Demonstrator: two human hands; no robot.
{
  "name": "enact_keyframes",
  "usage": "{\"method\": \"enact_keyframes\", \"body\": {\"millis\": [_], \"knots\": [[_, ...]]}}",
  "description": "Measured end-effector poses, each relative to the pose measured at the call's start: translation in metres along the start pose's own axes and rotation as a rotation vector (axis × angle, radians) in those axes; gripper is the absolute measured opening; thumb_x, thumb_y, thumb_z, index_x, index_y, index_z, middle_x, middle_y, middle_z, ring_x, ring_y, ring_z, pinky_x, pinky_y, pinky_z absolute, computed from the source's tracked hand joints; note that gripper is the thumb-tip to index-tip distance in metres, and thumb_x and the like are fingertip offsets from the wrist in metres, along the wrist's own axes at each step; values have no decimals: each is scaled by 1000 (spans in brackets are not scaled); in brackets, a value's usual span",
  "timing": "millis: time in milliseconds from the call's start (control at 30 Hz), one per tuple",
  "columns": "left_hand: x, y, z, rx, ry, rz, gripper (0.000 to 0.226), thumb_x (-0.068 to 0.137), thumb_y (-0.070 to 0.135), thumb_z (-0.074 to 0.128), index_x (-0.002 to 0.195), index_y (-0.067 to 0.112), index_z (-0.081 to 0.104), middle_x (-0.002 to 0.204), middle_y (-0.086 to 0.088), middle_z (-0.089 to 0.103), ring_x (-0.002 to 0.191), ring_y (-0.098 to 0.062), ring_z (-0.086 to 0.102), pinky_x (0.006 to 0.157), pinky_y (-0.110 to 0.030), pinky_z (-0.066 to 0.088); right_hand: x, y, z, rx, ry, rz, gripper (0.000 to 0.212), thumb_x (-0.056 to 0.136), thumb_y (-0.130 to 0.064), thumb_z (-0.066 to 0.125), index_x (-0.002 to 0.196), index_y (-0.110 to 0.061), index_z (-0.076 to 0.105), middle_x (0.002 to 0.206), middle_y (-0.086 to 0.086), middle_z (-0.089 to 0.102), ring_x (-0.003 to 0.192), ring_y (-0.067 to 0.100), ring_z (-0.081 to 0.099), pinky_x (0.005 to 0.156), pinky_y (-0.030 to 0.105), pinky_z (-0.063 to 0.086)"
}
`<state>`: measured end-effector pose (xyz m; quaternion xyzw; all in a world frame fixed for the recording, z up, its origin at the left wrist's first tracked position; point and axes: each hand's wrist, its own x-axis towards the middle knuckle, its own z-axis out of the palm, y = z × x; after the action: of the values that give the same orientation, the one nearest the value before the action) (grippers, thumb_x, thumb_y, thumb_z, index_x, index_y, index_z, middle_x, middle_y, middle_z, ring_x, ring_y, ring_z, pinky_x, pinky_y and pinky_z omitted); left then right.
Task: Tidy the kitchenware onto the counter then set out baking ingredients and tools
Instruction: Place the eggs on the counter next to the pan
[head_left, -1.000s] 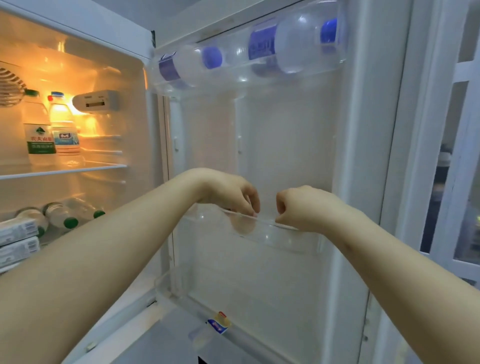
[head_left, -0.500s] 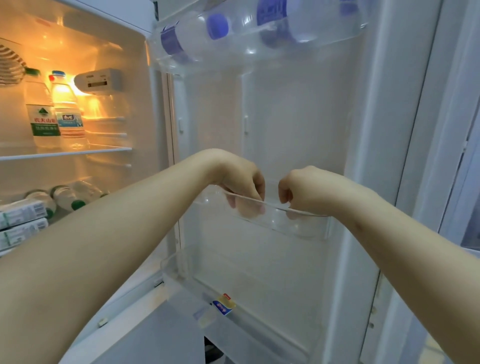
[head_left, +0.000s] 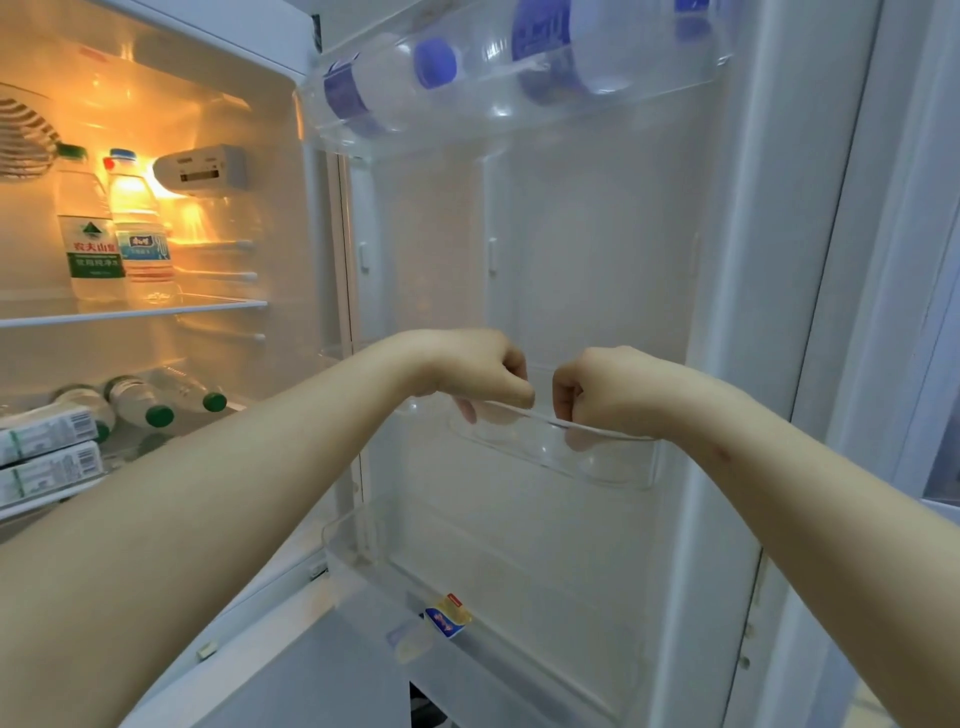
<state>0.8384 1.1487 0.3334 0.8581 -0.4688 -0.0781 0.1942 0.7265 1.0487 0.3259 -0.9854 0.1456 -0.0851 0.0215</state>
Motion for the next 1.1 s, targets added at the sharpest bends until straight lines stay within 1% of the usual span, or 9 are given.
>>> {"method": "enact_keyframes", "body": {"millis": [67, 133, 300, 400, 500, 667, 767, 867, 1100], "knots": [[-1, 0, 1, 10, 3, 1, 18, 90, 23, 46, 96, 15, 61, 94, -2, 59, 95, -25, 63, 67, -23, 53, 1, 0, 0, 9, -6, 11, 13, 82, -13, 60, 78, -23, 53, 86, -1, 55, 82, 20, 49, 68, 25, 42], [-1, 0, 2, 9, 18, 10, 24, 92, 23, 42, 104, 12, 60, 96, -2, 59, 96, -25, 61, 67, -24, 52, 0, 1, 0, 43, -3, 25, 14, 80, -15, 64, 75, -22, 53, 85, 2, 57, 82, 23, 56, 64, 28, 51], [-5, -2, 4, -230, 192, 80, 21, 94, 15, 38, 94, 11, 58, 69, 3, 49, 63, -12, 47, 54, -19, 43, -4, 2, 2, 201, 99, 60, 7, 80, -14, 57, 73, -17, 57, 84, 5, 59, 81, 25, 64, 52, 29, 58], [-5, -5, 6, -556, 407, 48, 19, 94, 18, 40, 86, 11, 56, 66, 1, 51, 55, -13, 50, 44, -15, 39, -5, 3, 2, 279, 182, 86, 7, 78, -13, 55, 78, -13, 62, 80, 5, 59, 73, 18, 58, 54, 30, 59], [-10, -2, 3, -1100, 546, -82, 20, 94, 24, 43, 85, 10, 53, 68, -5, 53, 46, -13, 50, 37, -12, 36, -5, 0, -3, 500, 304, 134, 7, 78, -11, 56, 78, -11, 63, 73, 6, 58, 66, 16, 55, 50, 27, 57], [-43, -12, -6, -1875, 431, -120, 28, 87, 31, 56, 71, 8, 53, 61, -4, 50, 45, -10, 47, 31, -11, 34, -7, -29, -12, 1174, 455, 81, 13, 82, -7, 54, 71, -12, 55, 72, 8, 56, 69, 19, 60, 43, 22, 51], [-67, -18, -2, -2033, 419, -56, 26, 83, 29, 61, 71, 8, 53, 65, -3, 50, 52, -9, 47, 33, -9, 35, -9, -54, -5, 1539, 395, -2, 15, 85, -5, 54, 72, -12, 54, 75, 7, 58, 64, 18, 59, 43, 21, 49], [-93, -28, 8, -2060, 561, -60, 25, 83, 28, 60, 69, 8, 53, 62, -3, 51, 48, -9, 47, 32, -8, 34, -7, -77, 17, 1825, 231, -33, 13, 86, -4, 52, 75, -12, 53, 70, 5, 57, 59, 16, 57, 43, 19, 48], [-169, -32, 52, -2029, 997, -239, 23, 85, 27, 54, 70, 10, 53, 55, -2, 54, 41, -8, 49, 32, -9, 33, -32, -119, 67, 2058, -280, -3, 16, 86, -6, 51, 72, -12, 55, 60, 2, 58, 49, 12, 59, 41, 18, 48]]}}
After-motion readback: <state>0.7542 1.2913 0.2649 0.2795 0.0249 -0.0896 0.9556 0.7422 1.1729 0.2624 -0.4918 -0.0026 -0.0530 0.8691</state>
